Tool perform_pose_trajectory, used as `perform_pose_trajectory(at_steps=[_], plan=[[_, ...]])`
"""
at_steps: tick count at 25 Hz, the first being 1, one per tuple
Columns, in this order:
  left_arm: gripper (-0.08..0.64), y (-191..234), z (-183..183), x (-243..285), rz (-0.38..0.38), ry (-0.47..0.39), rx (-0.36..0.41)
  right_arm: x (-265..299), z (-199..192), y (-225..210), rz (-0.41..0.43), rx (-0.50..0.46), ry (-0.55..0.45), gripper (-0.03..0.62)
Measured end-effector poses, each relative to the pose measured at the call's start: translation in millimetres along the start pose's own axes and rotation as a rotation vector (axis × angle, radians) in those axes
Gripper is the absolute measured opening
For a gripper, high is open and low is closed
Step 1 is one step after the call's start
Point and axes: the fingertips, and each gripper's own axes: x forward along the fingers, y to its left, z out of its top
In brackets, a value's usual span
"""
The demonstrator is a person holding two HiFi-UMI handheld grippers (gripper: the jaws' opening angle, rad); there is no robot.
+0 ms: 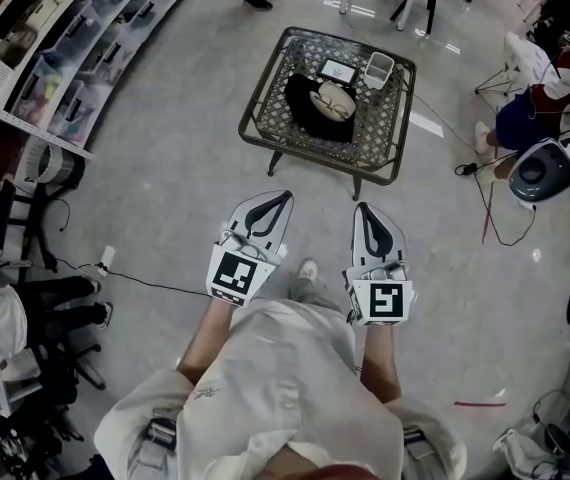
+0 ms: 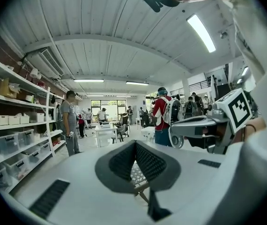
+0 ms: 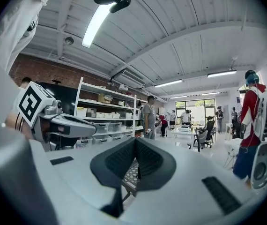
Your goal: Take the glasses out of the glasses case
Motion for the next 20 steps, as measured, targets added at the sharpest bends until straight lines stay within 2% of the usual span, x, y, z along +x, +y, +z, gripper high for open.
perform_pose_trajectory(at_steps=[6, 11, 20], plan=[[0.014, 10.1, -1.8, 37.3, 0.049, 0.015, -0.005, 25.1, -14.9, -28.4, 0.035, 0.029, 0.008, 0.006], [0.014, 16.0, -4.4, 58.2, 0.07, 0.024, -0.012, 42.7, -16.2, -42.2, 0.055, 0.018, 0.002, 0.006], [0.014, 32.4, -6.3, 94.7, 0.058, 0.015, -0.009, 73.0, -22.7, -60.2, 0.05, 0.021, -0.002, 0.006]])
